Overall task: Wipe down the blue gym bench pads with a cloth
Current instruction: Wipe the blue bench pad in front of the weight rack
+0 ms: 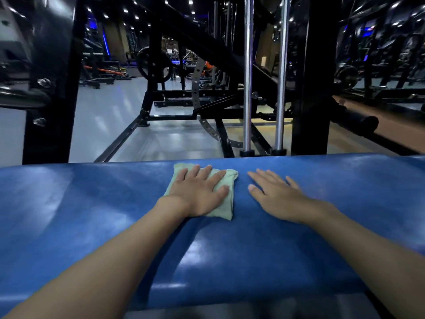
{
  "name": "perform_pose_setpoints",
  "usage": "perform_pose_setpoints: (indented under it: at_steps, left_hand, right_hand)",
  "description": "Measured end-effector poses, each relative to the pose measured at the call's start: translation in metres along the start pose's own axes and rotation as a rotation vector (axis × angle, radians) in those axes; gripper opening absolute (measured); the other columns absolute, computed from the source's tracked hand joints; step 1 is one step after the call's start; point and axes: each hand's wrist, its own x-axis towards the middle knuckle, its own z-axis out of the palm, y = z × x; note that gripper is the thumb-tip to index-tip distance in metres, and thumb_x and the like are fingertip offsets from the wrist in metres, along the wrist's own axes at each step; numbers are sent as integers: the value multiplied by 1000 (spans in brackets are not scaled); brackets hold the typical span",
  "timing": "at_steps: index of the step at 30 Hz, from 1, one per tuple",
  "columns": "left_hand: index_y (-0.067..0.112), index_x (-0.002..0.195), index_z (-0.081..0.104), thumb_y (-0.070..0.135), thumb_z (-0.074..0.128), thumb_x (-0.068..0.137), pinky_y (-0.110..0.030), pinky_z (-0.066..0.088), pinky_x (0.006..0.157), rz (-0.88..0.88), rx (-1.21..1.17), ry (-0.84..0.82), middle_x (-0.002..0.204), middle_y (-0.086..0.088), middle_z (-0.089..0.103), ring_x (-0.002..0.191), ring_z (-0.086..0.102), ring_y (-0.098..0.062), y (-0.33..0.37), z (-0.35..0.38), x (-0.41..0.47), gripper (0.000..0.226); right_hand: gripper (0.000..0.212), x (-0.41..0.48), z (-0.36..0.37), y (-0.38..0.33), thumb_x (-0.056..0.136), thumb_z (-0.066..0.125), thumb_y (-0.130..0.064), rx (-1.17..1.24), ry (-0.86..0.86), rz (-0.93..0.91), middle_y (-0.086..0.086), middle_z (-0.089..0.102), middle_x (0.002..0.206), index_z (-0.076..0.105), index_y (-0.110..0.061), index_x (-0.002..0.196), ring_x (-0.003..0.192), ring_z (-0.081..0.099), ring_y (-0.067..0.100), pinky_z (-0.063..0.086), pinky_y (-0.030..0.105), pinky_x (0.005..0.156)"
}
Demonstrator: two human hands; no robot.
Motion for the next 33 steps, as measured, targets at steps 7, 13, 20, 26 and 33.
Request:
perform_pose_setpoints:
  at_steps: [7,13,20,26,33]
  left_hand:
    - [45,155,8,64,13,97,-47,-2,121,-30,-12,-25,167,7,5,153,-2,-18,-74,-6,-32,61]
    - [46,155,9,63,14,97,-47,0,122,-50,-2,-18,167,6,7,153,1,-19,-125,-8,-52,60]
    - [46,155,11,63,14,98,-47,1,121,-82,2,2,167,7,9,153,4,-19,-194,-12,-86,59]
    - [33,153,22,64,23,97,-47,-1,121,-215,3,73,166,0,7,153,-1,-17,-260,-16,-125,64]
    - [50,147,27,76,18,90,-49,16,114,-398,16,73,154,4,29,146,15,-21,-347,-28,-186,63]
  right_hand:
    - [53,1,-3,-33,104,17,-44,-113,-40,89,-6,1,166,17,-31,156,152,-6,14,-6,56,119]
    - [56,1,24,-126,103,22,-50,39,-32,-45,-8,4,166,18,-33,156,152,-2,11,-6,51,120]
    - [47,3,26,-202,103,29,-42,14,43,-64,-2,25,160,40,-24,145,152,5,17,-1,54,120]
    - [51,17,51,-287,102,28,-48,23,6,-152,3,24,160,37,-25,146,150,9,20,0,56,119]
    - [55,27,67,-364,102,21,-51,13,-32,-272,4,18,161,32,-23,148,151,3,19,-3,56,118]
